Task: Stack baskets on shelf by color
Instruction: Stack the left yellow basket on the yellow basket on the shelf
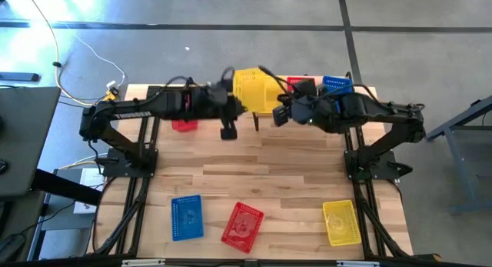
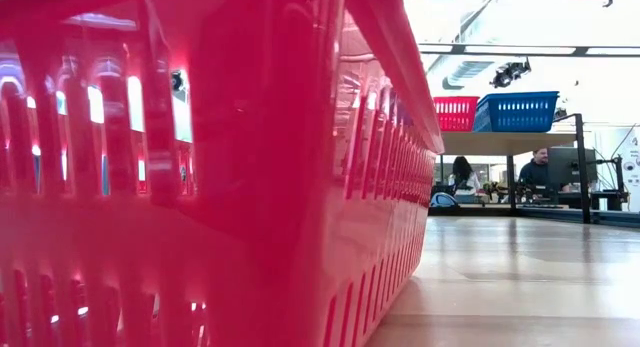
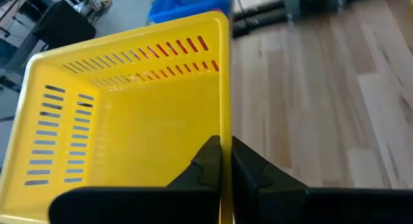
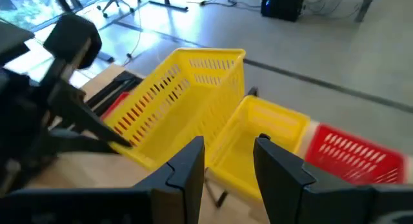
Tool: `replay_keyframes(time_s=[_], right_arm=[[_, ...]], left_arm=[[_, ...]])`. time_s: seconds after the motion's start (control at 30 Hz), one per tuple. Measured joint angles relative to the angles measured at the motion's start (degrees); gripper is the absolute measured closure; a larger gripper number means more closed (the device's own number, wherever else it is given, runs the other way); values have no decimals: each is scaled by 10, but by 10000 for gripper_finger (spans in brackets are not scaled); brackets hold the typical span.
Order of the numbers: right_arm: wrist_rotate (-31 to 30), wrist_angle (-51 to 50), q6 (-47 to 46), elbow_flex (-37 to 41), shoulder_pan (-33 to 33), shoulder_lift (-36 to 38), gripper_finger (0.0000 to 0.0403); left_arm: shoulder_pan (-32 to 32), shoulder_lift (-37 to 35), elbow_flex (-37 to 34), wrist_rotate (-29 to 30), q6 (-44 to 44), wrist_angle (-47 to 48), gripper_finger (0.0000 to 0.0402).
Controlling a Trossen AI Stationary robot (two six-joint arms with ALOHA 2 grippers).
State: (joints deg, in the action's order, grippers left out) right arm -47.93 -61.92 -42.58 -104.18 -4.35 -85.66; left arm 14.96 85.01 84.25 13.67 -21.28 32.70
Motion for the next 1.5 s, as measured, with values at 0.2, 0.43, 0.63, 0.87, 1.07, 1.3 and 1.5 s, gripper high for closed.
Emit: replay_keyframes(time_s=[0.2,0.43,0.63,0.87,1.07,1.3,1.5], right_arm=[[2,0,48,0,47,10,284],[20,0,117,0,106,12,284],[69,0,166,0,150,12,284],[75,-2,187,0,173,11,284],[75,-14,187,0,188,11,284],[75,-16,185,0,197,11,284],[73,-17,185,0,197,11,284]], left_arm=[[70,0,6,-79,0,-69,401],[113,6,6,-147,-4,-120,401],[123,22,6,-151,0,-153,401],[121,59,6,-147,21,-163,401],[115,84,6,-150,22,-165,401],[112,109,6,-147,17,-173,401],[112,124,6,-150,34,-181,401]])
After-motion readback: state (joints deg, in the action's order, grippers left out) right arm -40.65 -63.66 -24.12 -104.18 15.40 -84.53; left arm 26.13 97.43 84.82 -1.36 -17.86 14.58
